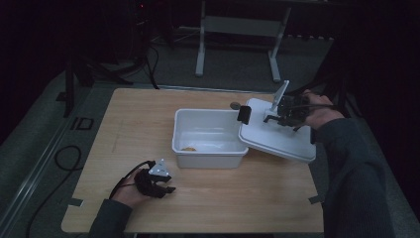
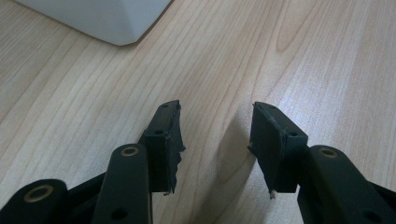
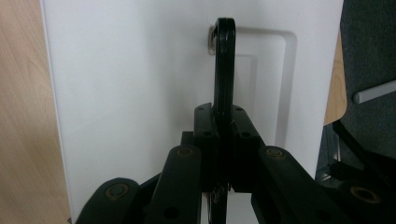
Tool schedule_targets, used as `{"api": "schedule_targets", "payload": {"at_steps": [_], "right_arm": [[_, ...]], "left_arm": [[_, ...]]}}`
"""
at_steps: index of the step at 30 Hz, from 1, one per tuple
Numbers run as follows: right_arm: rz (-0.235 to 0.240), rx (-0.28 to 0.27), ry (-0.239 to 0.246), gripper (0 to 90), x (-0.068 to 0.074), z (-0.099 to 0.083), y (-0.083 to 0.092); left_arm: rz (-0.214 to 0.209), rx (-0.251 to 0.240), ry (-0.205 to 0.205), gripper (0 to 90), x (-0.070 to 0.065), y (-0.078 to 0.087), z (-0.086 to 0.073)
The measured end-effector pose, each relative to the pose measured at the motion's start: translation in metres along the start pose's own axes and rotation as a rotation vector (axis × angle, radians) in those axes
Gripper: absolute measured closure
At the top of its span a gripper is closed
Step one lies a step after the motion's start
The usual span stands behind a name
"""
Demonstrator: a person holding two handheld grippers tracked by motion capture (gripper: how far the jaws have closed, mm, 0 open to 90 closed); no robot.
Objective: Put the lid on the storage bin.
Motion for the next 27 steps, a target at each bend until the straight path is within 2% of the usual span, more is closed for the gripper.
{"api": "schedule_targets", "payload": {"at_steps": [27], "right_arm": [[0.04, -0.035, 0.088, 84.2, 0.011, 0.058, -0.012]], "left_arm": [[-0.005, -0.001, -0.001, 53.3, 0.0, 0.0, 0.0]]}}
Point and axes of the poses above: each handheld gripper's, and its own axes: y roughly backward along the jaws, z roughly out of its top, x roughly to its left, the point moved 6 cm from there along -y, roughly forward along the jaws, and after that the axes turned 13 degrees about -x, right-handed, at the moved point
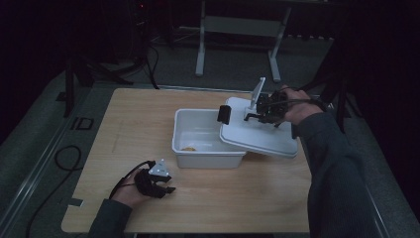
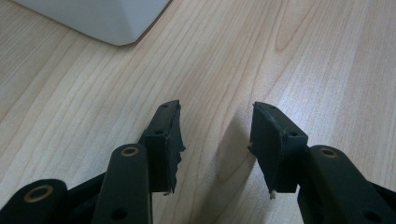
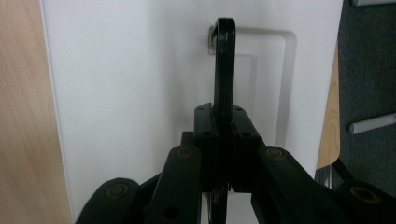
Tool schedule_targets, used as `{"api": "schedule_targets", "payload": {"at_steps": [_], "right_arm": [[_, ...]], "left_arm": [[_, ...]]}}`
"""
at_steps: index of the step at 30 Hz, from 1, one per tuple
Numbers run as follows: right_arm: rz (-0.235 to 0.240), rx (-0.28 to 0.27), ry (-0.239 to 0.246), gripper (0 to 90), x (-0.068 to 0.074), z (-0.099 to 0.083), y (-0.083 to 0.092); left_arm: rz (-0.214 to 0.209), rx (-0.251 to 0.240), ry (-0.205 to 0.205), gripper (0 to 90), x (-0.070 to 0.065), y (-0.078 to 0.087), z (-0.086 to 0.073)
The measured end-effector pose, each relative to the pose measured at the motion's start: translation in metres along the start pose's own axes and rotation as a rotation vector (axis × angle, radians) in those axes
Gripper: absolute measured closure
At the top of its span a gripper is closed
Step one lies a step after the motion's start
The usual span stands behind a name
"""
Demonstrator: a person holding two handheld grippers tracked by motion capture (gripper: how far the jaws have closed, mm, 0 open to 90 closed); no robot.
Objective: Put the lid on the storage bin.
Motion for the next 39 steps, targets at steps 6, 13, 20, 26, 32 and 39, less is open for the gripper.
{"api": "schedule_targets", "payload": {"at_steps": [6, 13, 20, 26, 32, 39], "right_arm": [[0.003, -0.01, 0.014, 84.2, 0.001, 0.011, -0.001], [0.012, -0.01, 0.038, 84.3, 0.004, 0.026, -0.006], [0.022, -0.008, 0.056, 84.3, 0.006, 0.035, -0.012], [0.022, -0.009, 0.076, 84.3, 0.006, 0.046, -0.015], [0.024, -0.014, 0.092, 84.2, 0.007, 0.056, -0.017], [0.029, -0.02, 0.108, 84.3, 0.009, 0.068, -0.02]], "left_arm": [[-0.001, -0.002, 0.001, 53.3, 0.0, 0.0, 0.0], [-0.004, -0.001, -0.001, 53.4, 0.0, 0.0, 0.0], [-0.005, -0.003, -0.003, 53.3, 0.0, 0.0, 0.0], [-0.004, -0.005, 0.0, 53.3, 0.0, 0.0, 0.0], [-0.006, -0.006, 0.001, 53.4, 0.0, 0.0, 0.0], [-0.008, -0.004, -0.001, 53.3, 0.0, 0.0, 0.0]]}}
Point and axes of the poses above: each handheld gripper's, and its own axes: y roughly backward along the jaws, z roughly out of its top, x roughly to its left, the point moved 6 cm from there along -y, roughly forward along the jaws, and after that the axes turned 13 degrees about -x, right-handed, at the moved point
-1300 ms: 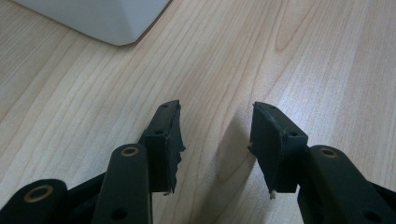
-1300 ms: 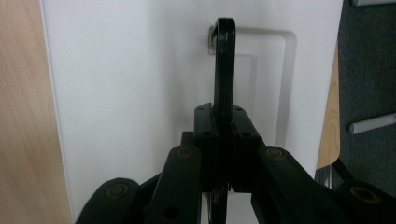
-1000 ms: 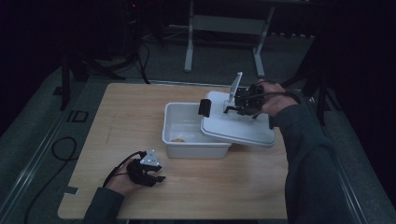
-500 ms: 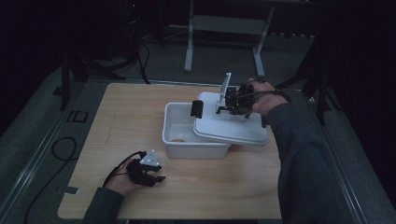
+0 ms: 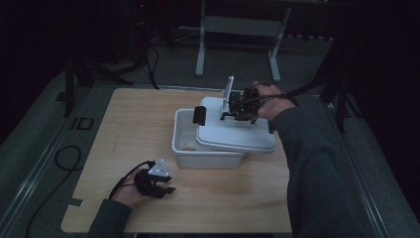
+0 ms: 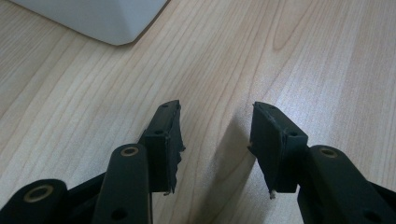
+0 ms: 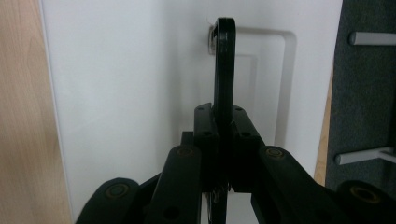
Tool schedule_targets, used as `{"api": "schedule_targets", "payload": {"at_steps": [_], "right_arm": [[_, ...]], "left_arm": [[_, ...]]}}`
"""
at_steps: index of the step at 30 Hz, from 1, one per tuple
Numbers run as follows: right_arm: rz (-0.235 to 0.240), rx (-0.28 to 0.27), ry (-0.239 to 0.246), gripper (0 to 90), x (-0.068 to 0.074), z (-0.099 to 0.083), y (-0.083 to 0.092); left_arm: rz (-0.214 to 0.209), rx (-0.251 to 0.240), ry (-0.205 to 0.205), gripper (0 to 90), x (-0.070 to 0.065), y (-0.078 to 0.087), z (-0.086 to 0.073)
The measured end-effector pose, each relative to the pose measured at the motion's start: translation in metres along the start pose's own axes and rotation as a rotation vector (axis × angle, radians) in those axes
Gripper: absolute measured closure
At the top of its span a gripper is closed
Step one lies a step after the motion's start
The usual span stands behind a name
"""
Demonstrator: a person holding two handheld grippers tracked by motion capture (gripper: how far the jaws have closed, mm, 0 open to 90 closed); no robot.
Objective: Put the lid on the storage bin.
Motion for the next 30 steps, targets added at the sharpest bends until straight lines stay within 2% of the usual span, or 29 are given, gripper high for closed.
{"api": "schedule_targets", "payload": {"at_steps": [14, 23, 30], "right_arm": [[0.01, -0.006, 0.017, 84.2, 0.0, 0.017, -0.006], [0.013, -0.008, 0.046, 84.2, 0.001, 0.03, -0.01], [0.022, -0.01, 0.046, 84.3, 0.003, 0.038, -0.016]], "left_arm": [[-0.001, 0.001, 0.001, 53.3, 0.0, 0.0, 0.0], [-0.002, 0.002, 0.0, 53.3, 0.0, 0.0, 0.0], [-0.003, 0.002, 0.0, 53.3, 0.0, 0.0, 0.0]]}}
Point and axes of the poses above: each handheld gripper's, and its own axes: y roughly backward along the jaws, z roughly out of its top, x roughly to its left, the point moved 6 cm from there along -y, roughly forward along the jaws, and after that the axes turned 13 degrees about -x, right-handed, at the moved point
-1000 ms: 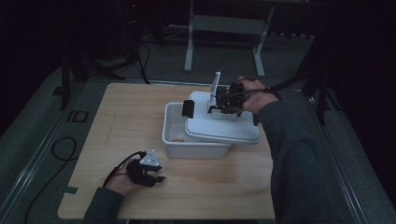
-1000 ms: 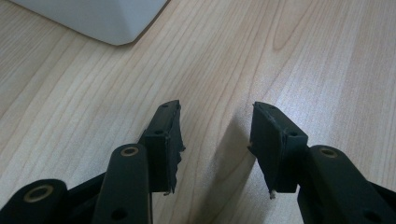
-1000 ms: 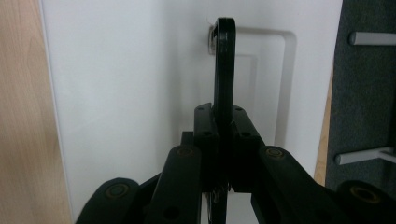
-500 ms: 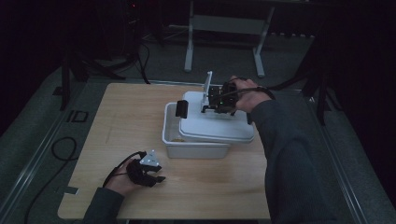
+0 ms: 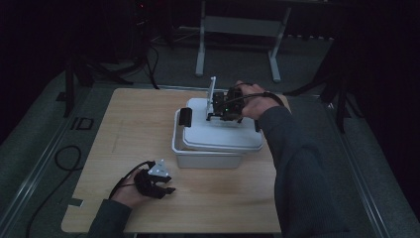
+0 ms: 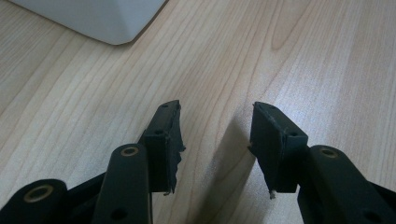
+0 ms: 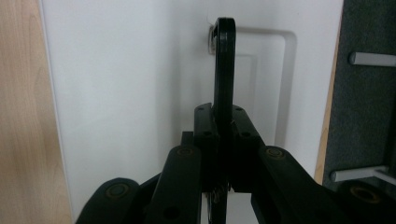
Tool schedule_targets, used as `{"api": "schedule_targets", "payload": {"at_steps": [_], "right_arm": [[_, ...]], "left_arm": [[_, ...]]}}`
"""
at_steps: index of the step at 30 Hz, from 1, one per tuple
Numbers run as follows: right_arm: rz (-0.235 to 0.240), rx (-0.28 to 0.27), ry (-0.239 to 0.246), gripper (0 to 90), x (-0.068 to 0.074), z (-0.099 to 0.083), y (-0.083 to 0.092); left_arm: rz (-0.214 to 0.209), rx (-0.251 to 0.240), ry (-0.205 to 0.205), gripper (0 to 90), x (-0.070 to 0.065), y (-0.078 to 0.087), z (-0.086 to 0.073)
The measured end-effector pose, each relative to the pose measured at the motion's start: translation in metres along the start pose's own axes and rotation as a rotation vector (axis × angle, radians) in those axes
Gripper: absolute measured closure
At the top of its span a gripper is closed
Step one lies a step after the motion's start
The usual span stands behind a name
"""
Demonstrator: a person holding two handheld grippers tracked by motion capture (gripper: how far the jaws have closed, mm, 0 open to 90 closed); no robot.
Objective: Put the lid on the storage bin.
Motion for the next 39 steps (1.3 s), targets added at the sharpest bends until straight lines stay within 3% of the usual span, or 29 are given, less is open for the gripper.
{"api": "schedule_targets", "payload": {"at_steps": [39], "right_arm": [[0.032, 0.001, 0.032, 84.3, 0.003, 0.025, -0.027]], "left_arm": [[-0.005, -0.002, 0.002, 53.4, 0.001, 0.0, 0.0]]}}
Point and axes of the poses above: each handheld gripper's, and its own axes: y roughly backward along the jaws, z roughly out of its top, x roughly to its left, the point moved 6 cm from there along -y, roughly forward along the jaws, and after that the axes turned 13 degrees about -x, right-handed, at the moved point
